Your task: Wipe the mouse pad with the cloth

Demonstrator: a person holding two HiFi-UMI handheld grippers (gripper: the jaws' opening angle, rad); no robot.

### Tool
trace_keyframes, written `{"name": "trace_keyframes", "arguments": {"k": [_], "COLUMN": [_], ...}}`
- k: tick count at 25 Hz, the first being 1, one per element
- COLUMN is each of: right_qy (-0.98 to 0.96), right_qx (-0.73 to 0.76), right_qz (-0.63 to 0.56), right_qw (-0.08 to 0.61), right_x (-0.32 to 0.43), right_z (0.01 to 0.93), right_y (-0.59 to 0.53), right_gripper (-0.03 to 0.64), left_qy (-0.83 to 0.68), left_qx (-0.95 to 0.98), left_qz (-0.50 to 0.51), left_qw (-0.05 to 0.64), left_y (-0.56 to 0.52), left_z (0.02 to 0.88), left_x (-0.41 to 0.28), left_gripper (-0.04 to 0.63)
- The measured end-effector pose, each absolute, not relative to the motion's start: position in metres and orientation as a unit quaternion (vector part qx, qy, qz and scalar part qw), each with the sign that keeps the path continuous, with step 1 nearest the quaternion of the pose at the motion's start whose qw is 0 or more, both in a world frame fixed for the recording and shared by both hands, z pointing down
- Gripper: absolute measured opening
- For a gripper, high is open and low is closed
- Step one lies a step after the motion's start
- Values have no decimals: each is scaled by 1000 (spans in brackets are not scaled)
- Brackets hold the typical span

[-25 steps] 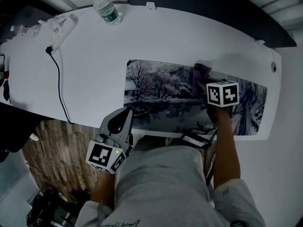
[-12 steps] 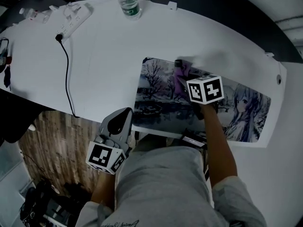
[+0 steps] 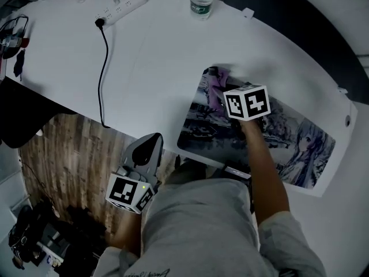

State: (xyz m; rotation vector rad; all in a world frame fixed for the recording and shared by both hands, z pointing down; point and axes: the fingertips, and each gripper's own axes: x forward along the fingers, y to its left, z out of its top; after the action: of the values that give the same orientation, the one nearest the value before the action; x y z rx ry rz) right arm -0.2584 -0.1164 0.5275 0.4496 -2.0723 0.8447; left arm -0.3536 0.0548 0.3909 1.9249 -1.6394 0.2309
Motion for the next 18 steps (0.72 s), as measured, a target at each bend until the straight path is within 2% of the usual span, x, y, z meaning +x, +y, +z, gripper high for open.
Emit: {"name": "trace_keyframes", "arguments": {"k": [7, 11, 18], "right_qy": [-835, -841, -840], "right_qx": [176, 200, 256], "right_qz": [332, 333, 347], "right_qw": [402, 377, 330], "right_x": [-263, -221, -115], "right_z": [519, 497, 463], "right_y": [-113, -113, -107], "right_gripper": [87, 87, 87], "left_qy": [-618, -603, -550], "left_qx": [725, 742, 791], "left_qz": [75, 82, 97], "left_qw": [295, 282, 249], "left_y": [60, 52, 20], "left_z": [390, 388, 373], "left_x": [-351, -333, -259], "left_gripper": [18, 18, 19]}}
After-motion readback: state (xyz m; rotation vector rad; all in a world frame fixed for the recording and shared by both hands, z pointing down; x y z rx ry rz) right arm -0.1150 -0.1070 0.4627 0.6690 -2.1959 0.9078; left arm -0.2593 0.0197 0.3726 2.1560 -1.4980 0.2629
